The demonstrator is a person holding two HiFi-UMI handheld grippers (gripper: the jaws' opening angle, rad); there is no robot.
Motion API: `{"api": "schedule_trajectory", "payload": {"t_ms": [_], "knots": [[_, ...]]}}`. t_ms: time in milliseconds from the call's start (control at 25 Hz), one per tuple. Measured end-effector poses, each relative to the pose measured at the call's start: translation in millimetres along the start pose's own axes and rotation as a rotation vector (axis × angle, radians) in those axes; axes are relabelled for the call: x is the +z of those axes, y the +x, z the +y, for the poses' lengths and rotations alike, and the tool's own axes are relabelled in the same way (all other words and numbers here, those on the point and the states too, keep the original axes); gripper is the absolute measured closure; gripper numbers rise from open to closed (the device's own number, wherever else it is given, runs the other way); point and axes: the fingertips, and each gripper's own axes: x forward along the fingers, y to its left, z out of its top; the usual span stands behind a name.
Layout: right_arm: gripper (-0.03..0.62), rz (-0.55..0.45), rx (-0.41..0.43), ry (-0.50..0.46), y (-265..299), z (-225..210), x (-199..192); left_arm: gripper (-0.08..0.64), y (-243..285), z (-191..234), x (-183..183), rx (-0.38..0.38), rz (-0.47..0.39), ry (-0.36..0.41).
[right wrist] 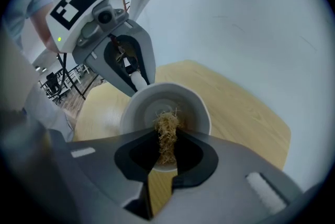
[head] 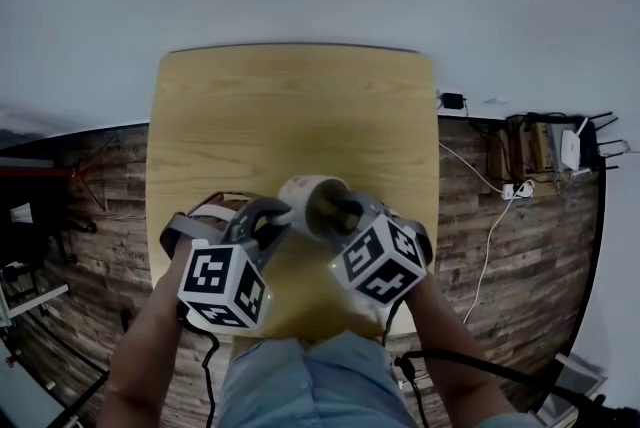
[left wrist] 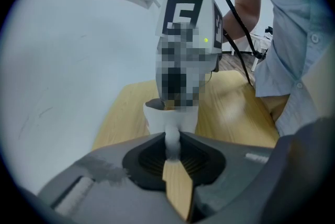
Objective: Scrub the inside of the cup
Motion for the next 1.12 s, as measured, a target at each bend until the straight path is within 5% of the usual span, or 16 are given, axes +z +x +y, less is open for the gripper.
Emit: {"api": "schedule_trajectory", "payload": {"t_ms": [200, 440, 1120], "knots": [[0.535, 0.035, 0.116, 0.046, -1, 11, -3, 0.488, 1, -1, 2, 0.013, 0.010, 0.027], [0.537, -0.053, 0.176, 0.113, -8, 23, 10, 0.488, 1, -5, 4, 0.029, 0.031, 0.084], [0.535, -0.171, -0.035, 0.220, -35, -12, 17, 0.488, 3, -8, 6, 0.033, 0.053, 0.141]]}}
